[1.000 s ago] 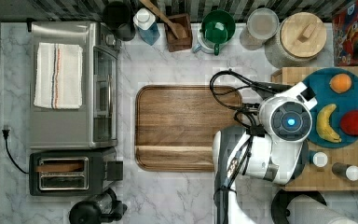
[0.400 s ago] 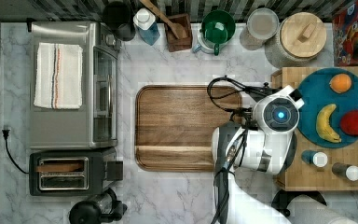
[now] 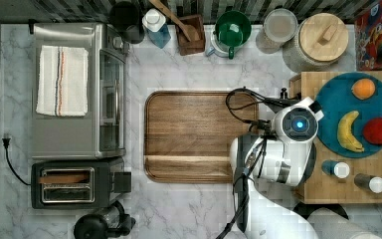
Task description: Open the drawer.
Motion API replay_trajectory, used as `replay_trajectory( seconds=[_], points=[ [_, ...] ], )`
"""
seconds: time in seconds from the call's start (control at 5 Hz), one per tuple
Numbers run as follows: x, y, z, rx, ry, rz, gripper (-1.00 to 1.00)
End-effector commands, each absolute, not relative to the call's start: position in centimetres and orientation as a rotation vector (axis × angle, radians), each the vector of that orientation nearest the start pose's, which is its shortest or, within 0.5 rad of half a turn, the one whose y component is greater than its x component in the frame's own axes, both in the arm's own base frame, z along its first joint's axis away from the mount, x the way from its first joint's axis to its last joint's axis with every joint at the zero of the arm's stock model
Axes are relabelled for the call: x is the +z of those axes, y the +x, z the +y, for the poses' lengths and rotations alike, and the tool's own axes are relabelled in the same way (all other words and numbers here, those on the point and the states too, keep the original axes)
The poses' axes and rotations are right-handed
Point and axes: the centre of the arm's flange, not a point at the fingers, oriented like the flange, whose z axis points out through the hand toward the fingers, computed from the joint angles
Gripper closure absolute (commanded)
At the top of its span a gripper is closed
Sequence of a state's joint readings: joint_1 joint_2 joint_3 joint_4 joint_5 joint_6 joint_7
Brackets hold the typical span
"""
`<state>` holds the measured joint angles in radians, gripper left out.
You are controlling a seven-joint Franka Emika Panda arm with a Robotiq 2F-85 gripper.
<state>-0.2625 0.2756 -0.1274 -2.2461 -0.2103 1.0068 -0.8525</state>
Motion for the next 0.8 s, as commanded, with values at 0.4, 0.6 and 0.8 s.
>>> replay_trajectory(
  seconds=[0.4, 0.6, 0.8],
  points=[
    [27.1, 53.1, -16.3, -0.173, -3.269, 0.19, -1.0],
    [26.5, 52.7, -14.0, -0.154, -3.246, 0.154, -1.0],
    [25.6, 53.2, -11.3, -0.108, -3.216, 0.065, -1.0]
  ],
)
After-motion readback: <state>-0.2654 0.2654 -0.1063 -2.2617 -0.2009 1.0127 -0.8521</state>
